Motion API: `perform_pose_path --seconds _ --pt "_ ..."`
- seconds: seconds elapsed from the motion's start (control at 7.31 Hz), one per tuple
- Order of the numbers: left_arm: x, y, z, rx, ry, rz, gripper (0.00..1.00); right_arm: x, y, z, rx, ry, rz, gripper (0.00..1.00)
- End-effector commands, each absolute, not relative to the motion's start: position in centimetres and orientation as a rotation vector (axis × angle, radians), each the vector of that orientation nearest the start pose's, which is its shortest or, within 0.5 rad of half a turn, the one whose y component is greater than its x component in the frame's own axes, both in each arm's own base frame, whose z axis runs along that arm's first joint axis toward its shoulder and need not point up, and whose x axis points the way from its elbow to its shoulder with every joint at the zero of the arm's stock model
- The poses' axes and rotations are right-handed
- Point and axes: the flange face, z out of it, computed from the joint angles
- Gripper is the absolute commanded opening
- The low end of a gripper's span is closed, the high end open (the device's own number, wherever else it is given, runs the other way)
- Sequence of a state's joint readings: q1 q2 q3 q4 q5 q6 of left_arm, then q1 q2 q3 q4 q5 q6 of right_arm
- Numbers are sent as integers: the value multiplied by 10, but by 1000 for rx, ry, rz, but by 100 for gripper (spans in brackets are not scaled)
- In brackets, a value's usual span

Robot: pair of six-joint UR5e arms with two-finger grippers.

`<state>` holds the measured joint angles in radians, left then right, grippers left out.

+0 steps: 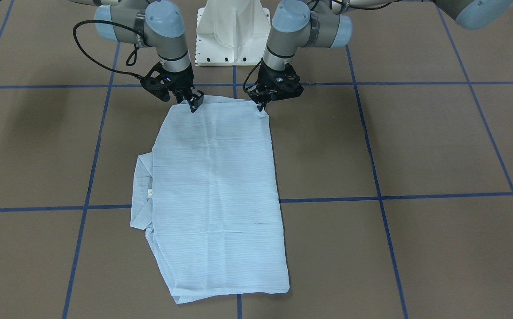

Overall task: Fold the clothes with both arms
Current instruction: 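Close both grippers on the two near corners of the shirt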

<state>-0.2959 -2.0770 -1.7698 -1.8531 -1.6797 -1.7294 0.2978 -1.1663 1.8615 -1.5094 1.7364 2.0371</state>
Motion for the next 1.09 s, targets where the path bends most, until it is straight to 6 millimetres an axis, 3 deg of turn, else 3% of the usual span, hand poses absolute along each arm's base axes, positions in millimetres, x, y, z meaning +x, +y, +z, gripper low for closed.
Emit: perform_pose_path --seconds 0.0,0.68,0.82,0.96 --pt "579 -305 252 -32 996 -362 0 -547 -290 305 -225 -753 663 58" --pt "579 -305 252 -31 996 -363 0 -548 -288 307 -228 -748 661 57" --pt "579 -305 252 -31 996 -363 0 -548 -288 307 -228 -748 661 50" --pt "580 -303 252 -32 996 -360 0 -548 -288 306 -229 -749 660 33"
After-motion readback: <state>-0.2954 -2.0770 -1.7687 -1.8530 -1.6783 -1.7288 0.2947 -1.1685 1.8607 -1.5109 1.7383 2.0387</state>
